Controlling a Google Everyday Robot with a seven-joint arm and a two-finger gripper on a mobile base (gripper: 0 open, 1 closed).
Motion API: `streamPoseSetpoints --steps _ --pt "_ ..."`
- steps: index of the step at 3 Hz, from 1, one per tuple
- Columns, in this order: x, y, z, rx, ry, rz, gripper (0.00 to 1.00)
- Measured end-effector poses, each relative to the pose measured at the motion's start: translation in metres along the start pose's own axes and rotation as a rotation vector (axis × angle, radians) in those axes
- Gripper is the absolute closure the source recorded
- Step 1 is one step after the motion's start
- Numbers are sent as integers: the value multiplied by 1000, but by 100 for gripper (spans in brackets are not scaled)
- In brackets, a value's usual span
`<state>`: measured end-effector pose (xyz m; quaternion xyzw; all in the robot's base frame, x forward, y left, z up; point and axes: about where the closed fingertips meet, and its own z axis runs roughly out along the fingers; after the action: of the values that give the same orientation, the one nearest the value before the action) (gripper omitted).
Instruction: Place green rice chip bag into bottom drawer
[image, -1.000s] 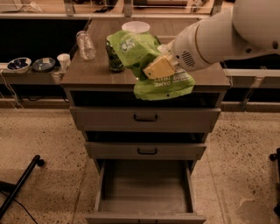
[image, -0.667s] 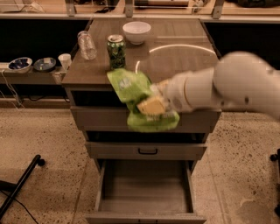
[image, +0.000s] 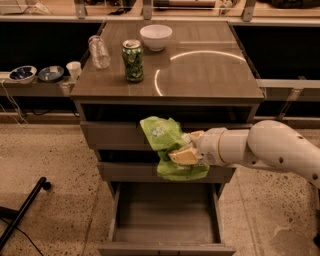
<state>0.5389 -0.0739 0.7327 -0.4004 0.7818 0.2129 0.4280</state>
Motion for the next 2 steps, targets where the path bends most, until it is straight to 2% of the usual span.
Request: streamPoseSetpoints --steps 1,2 --pt "18 -10 12 -7 10 39 100" --pt "80 -35 45 -1 -28 76 100"
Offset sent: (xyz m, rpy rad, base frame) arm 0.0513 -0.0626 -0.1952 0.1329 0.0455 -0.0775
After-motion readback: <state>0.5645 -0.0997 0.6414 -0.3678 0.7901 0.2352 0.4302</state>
